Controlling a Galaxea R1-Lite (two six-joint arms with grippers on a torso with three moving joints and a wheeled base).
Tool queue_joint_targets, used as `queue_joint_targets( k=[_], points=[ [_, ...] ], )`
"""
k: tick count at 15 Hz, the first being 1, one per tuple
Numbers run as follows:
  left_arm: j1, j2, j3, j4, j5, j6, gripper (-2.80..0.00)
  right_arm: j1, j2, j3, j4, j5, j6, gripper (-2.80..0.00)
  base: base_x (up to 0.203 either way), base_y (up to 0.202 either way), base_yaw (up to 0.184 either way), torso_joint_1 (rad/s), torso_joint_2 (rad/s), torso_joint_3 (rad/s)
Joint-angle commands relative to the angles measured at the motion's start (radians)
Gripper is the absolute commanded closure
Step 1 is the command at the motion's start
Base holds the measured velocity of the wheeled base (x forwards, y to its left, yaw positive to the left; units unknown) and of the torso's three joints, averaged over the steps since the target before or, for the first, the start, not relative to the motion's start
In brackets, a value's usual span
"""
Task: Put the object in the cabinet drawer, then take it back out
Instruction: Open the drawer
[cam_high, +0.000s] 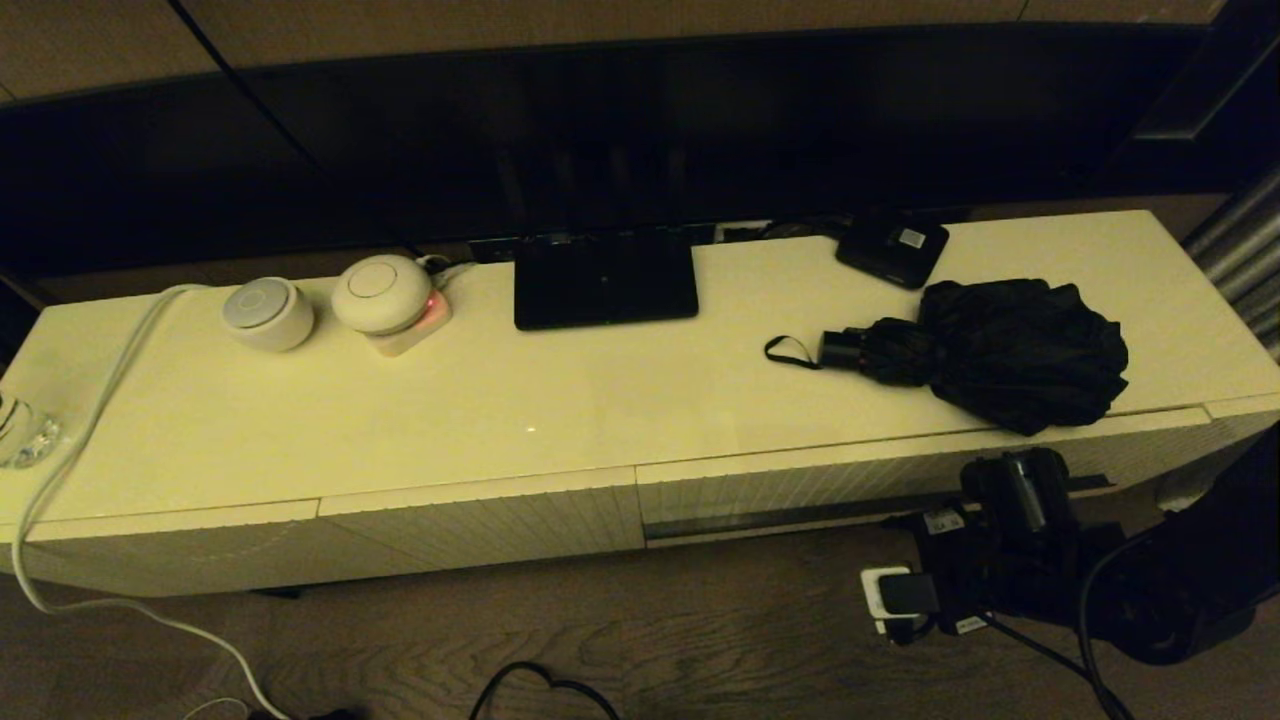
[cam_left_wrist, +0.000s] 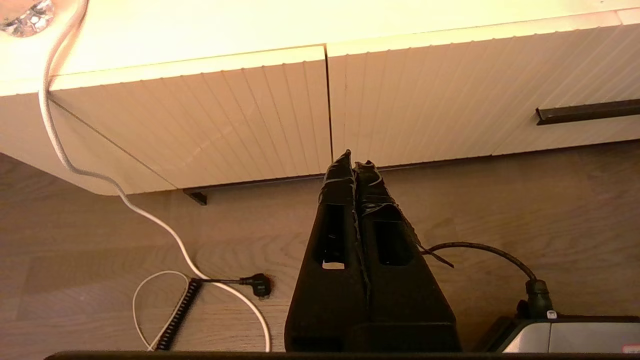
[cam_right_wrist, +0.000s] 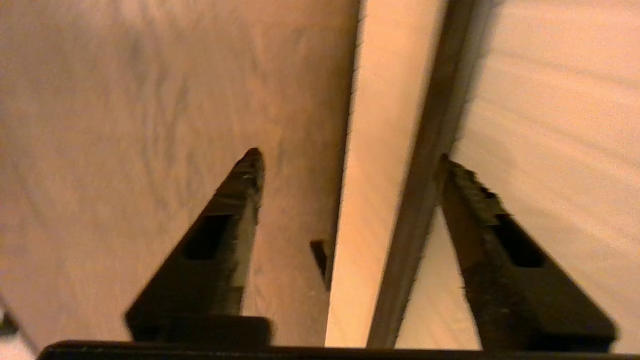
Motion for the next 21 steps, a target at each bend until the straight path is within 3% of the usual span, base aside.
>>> queue_joint_targets(
  k=[1, 16, 21],
  points=[
    [0.000, 0.000, 0.003, 0.000, 0.000, 0.000, 0.00, -0.013, 0.001, -0.032, 0.059, 0.002, -0.018, -2.80, 0.000, 0.000, 0.000, 0.000, 0.00, 0.000],
    [0.000, 0.000, 0.003, 0.000, 0.001, 0.000, 0.00, -0.053, 0.140, -0.240, 0.108, -0.001, -0.004, -2.80, 0.000, 0.000, 0.000, 0.000, 0.00, 0.000],
    [0.000, 0.000, 0.003, 0.000, 0.001, 0.000, 0.00, -0.053, 0.141, -0.226, 0.125, -0.001, 0.001, -2.80, 0.000, 0.000, 0.000, 0.000, 0.00, 0.000]
  ],
)
